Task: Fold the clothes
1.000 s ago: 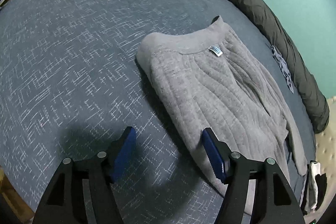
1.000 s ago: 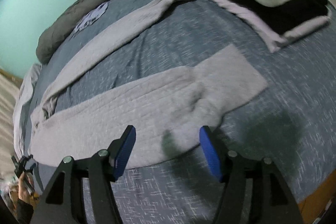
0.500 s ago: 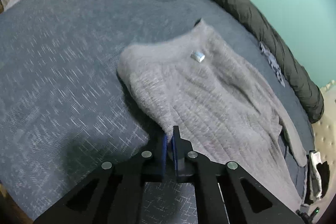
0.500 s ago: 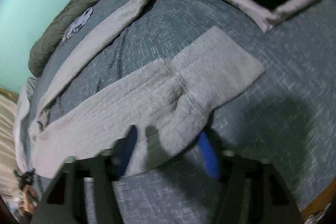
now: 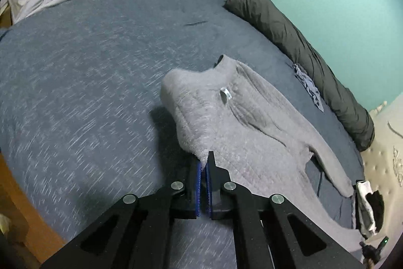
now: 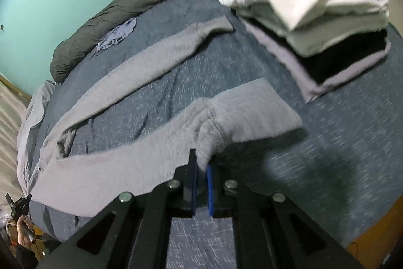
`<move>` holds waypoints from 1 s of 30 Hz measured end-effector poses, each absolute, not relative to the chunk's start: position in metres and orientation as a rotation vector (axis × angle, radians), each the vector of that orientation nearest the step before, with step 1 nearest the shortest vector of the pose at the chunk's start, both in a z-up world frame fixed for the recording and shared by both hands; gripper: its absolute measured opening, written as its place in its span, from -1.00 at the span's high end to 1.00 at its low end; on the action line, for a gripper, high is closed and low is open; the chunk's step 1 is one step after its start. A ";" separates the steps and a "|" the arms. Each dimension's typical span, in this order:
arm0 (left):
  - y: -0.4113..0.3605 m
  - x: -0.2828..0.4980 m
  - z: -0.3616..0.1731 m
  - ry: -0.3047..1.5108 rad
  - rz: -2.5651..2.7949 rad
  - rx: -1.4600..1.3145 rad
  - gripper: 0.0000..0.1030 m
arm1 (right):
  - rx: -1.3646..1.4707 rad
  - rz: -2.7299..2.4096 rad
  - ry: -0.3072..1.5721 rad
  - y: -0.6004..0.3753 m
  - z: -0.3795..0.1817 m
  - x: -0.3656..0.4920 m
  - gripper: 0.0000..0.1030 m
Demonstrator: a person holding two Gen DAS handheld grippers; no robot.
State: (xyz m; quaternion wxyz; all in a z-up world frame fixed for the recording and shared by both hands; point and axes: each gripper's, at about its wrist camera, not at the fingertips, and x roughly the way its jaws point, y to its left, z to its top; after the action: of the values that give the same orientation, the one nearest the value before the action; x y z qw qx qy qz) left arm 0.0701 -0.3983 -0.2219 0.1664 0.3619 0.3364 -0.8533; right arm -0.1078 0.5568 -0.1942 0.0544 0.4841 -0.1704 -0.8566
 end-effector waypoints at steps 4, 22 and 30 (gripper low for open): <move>-0.394 0.077 -0.231 0.988 -2.402 1.081 0.94 | 1.497 -2.596 -0.497 0.562 -0.194 -0.106 0.90; -0.387 0.045 -0.165 0.897 -2.483 1.032 0.94 | 1.540 -2.549 -0.441 0.558 -0.178 -0.131 0.90; -0.388 -0.013 -0.125 0.801 -2.517 1.016 0.94 | 1.591 -2.518 -0.392 0.545 -0.147 -0.190 0.90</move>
State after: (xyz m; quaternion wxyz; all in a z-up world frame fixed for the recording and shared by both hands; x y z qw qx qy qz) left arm -0.0132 -0.3883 -0.1253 0.1552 0.3546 0.2797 -0.8786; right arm -0.1903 0.5446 -0.1472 0.0687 0.5284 -0.1303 -0.8361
